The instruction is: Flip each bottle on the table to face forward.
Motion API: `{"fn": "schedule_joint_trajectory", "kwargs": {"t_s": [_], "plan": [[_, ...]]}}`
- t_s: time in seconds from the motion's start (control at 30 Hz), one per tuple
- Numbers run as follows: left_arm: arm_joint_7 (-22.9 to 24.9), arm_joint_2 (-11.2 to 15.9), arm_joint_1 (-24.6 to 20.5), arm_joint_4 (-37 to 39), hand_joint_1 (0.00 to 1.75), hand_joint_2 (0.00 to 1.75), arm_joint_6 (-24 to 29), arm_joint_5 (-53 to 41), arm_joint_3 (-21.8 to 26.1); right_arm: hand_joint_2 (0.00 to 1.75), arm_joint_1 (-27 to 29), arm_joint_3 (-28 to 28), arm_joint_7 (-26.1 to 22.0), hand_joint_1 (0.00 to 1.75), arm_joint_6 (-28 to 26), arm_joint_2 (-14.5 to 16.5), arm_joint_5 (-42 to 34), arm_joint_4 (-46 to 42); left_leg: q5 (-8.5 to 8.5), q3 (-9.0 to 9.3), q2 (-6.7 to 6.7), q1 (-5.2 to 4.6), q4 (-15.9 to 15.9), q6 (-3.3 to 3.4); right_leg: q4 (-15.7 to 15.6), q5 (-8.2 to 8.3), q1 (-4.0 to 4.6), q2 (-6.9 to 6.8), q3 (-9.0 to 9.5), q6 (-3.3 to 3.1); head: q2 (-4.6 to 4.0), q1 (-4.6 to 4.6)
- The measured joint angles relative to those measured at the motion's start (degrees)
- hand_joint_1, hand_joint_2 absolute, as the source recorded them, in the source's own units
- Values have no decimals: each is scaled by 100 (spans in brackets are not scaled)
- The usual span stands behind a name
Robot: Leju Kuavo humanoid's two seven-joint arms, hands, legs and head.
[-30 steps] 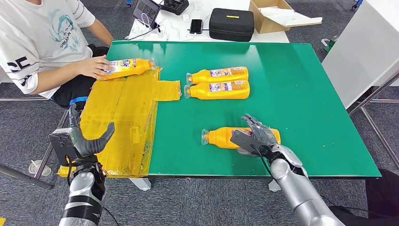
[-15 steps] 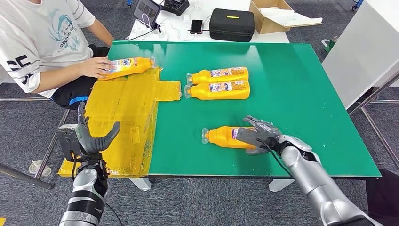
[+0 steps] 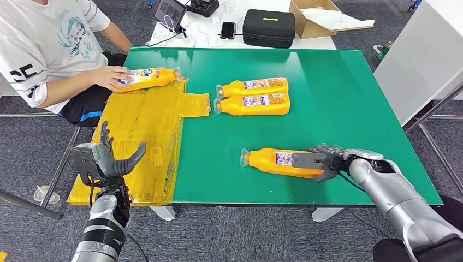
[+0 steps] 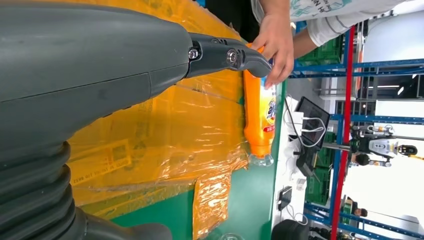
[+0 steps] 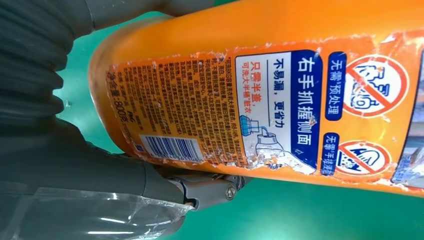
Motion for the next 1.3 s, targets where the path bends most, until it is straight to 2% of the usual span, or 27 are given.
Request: {"fn": "schedule_joint_trajectory", "kwargs": {"t_s": [0.17,0.37,0.57,0.63,0.7,0.77,0.83,1.03,1.17,1.3], "plan": [[0,-18,-20,65,0,175,-18,30,14,175,-30,157,22,174,-62,-37,12,2,0,-1,0,0,0,0,0,0,-1,0,0,0,-1,1],[0,-62,-40,83,0,175,-29,37,49,175,-30,418,-36,175,-697,109,56,167,-3,10,21,0,0,1,0,1,1,4,1,-1,1,2],[0,-81,-56,83,0,175,-39,37,67,175,-28,531,-97,175,-902,238,16,321,-3,23,36,2,-1,-1,-1,10,5,12,6,-11,-1,2],[0,-81,-58,83,0,175,-51,37,71,175,9,521,-181,175,-1119,273,-93,339,-2,25,38,3,-1,-1,-1,13,5,16,7,-14,-1,1],[0,-86,-56,83,0,175,-80,38,72,175,168,401,-393,175,-1598,371,-339,321,-1,24,37,4,-1,-1,-1,14,8,17,8,-14,-1,1],[-1,-92,-46,78,0,175,-129,53,74,175,498,126,-753,175,-2194,559,-620,207,2,16,33,8,-1,-1,0,14,12,16,7,-14,-1,2],[-1,-98,-26,69,0,175,-205,105,79,175,897,-276,-1208,175,-2806,872,-774,-44,3,7,31,12,-2,-1,1,14,17,15,2,-14,-1,1],[134,-184,114,-86,0,175,-699,522,86,175,1907,-1743,-2482,175,-4643,2235,-898,-1366,3,-12,22,31,-2,-6,2,5,33,6,-18,-22,0,0],[388,-244,228,-352,0,175,-1049,866,-5,175,2335,-2500,-3033,175,-5182,2852,-1133,-2112,1,-24,21,30,-2,-5,1,1,27,3,-24,-21,1,2],[571,-274,315,-643,0,175,-1338,1205,-170,175,2607,-2978,-3327,175,-5299,3193,-1329,-2442,0,-25,21,16,-2,-4,0,1,16,3,-25,-17,-1,2]]}}
